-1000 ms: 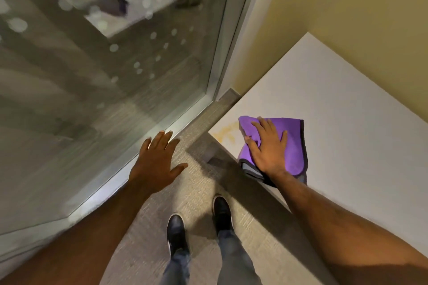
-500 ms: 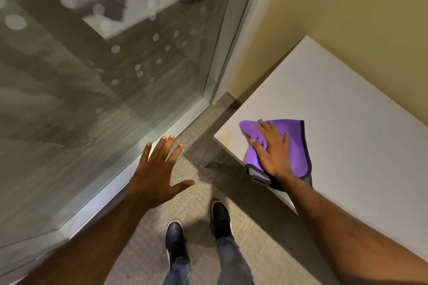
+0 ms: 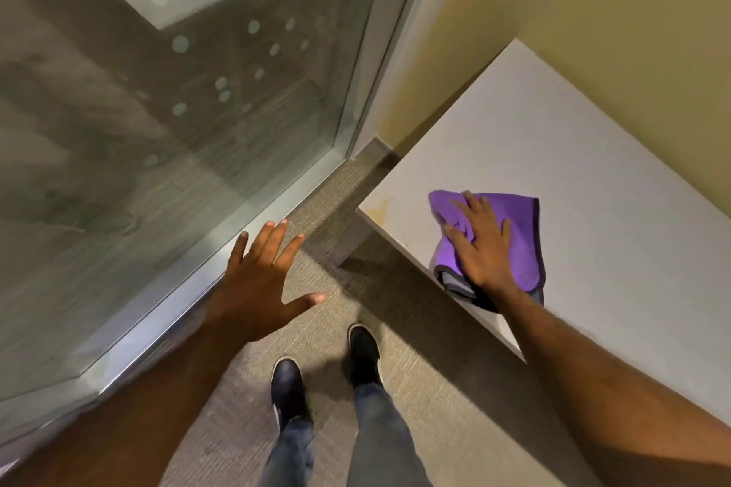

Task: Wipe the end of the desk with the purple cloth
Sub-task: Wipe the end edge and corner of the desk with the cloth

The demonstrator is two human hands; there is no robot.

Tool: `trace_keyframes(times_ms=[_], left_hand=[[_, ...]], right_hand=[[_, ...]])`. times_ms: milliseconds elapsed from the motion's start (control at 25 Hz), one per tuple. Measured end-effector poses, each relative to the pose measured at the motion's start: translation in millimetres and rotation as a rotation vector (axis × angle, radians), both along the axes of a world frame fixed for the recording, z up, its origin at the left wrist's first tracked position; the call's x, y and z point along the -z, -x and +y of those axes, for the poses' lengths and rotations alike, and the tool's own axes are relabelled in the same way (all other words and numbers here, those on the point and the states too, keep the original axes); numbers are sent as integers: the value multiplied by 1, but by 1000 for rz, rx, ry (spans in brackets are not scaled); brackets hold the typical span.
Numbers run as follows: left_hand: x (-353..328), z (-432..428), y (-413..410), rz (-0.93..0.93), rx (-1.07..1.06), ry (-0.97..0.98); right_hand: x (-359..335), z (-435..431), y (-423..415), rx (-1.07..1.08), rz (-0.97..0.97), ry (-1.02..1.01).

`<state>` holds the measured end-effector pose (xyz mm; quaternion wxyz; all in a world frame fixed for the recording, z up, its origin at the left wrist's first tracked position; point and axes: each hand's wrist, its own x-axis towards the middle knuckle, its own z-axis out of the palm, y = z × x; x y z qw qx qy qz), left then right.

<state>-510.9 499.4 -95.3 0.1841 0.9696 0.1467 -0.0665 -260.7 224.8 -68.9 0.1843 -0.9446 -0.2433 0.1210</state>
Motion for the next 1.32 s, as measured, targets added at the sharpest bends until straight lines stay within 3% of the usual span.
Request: trace_keyframes(times_ms=[160,280,400,520,640,760,880,960,1040,1120,1320], left_hand=[[6,7,4,12,-35,-25],[10,2,1,13,-74,-1],[11,-6,-2,22,-71,14],[9,-5,-4,14,-35,14],[9,-5,-1,12,-18,12],[5,-6,-1,26,-46,15],[-1,-7,-3,28,-45,18],[-1,-8,-1,7,-41,20],[-1,-6,-2,-3,-32,12],[-2,-7,-3,18,-13,14],[-4,-12,-6,30,-61,48]], right_hand=[[-2,37,-27,161,-8,53],[0,56,-7,-89,-23,32],[3,12,29,-230,-21,-18],[0,-17,26,-93,-32,-45],[0,15,16,60,-13,-37],[2,24,41,-231,-43,5],[4,-28,63,-451,-161,98],[6,-50,63,-321,-195,112],[6,-37,56,-97,-156,103],[4,-10,51,-23,-93,63],[10,-23,66,-542,-199,117]])
